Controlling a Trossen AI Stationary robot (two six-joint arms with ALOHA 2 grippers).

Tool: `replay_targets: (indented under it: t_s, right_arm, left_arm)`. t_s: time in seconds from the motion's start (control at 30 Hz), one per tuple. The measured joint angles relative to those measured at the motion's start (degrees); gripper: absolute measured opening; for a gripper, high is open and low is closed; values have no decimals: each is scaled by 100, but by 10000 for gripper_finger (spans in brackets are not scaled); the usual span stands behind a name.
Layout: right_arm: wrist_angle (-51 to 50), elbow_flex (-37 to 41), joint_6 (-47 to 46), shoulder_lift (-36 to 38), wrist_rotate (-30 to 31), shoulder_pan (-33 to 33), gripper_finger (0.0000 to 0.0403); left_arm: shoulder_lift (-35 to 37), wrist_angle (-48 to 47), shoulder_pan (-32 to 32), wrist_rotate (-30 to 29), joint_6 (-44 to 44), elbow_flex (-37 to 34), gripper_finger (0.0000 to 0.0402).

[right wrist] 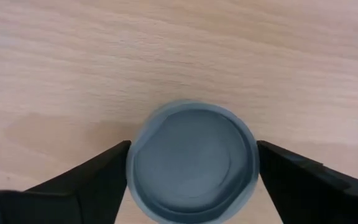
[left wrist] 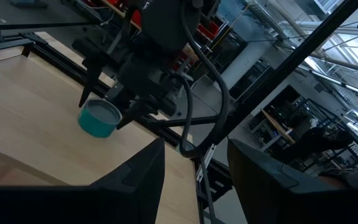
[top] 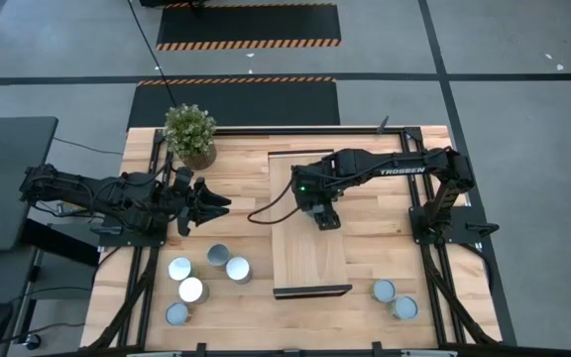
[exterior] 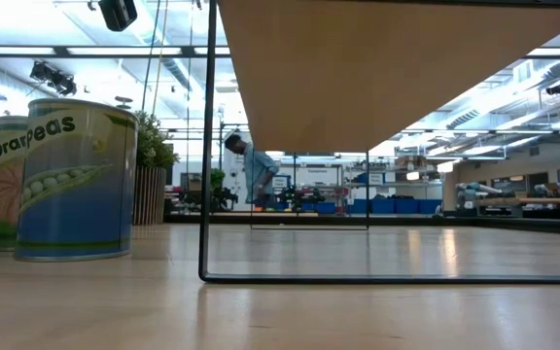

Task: Pick and place cans onto a shelf
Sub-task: Put the green tuna can on the shelf

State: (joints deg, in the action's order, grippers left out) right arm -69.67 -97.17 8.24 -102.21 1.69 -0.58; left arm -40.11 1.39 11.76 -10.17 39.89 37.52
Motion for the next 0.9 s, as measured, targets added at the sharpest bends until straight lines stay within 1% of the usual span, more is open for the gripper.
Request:
replay_targets:
  t_s: [0.1, 0.17, 0.43, 0.5, 0.6, 0.73, 0.8, 0.9]
  right_arm:
    - [-71, -2, -494, 6, 137, 0, 320]
    - [-110, -2, -1028, 9, 239, 10, 313]
    - [-456, -21, -4369, 22, 359, 13, 315]
    - [-591, -22, -5015, 26, 370, 13, 315]
    - [-614, -20, -5287, 26, 372, 13, 315]
    - [-662, -17, -5323, 26, 367, 13, 316]
    - [-743, -15, -5107, 26, 346, 28, 316]
    - [-783, -8, -4432, 20, 352, 88, 316]
  left_arm:
    - [-1, 0, 0, 0, 0, 0, 181]
    - [1, 2, 1, 0, -1, 0, 181]
    - [-1, 2, 1, 0, 2, 0, 181]
    - [1, 2, 1, 0, 3, 0, 181]
    - [-1, 2, 1, 0, 3, 0, 181]
    - [-1, 3, 0, 0, 3, 0, 181]
    - [0, 4, 1, 0, 3, 0, 181]
    - [0, 4, 0, -2, 3, 0, 181]
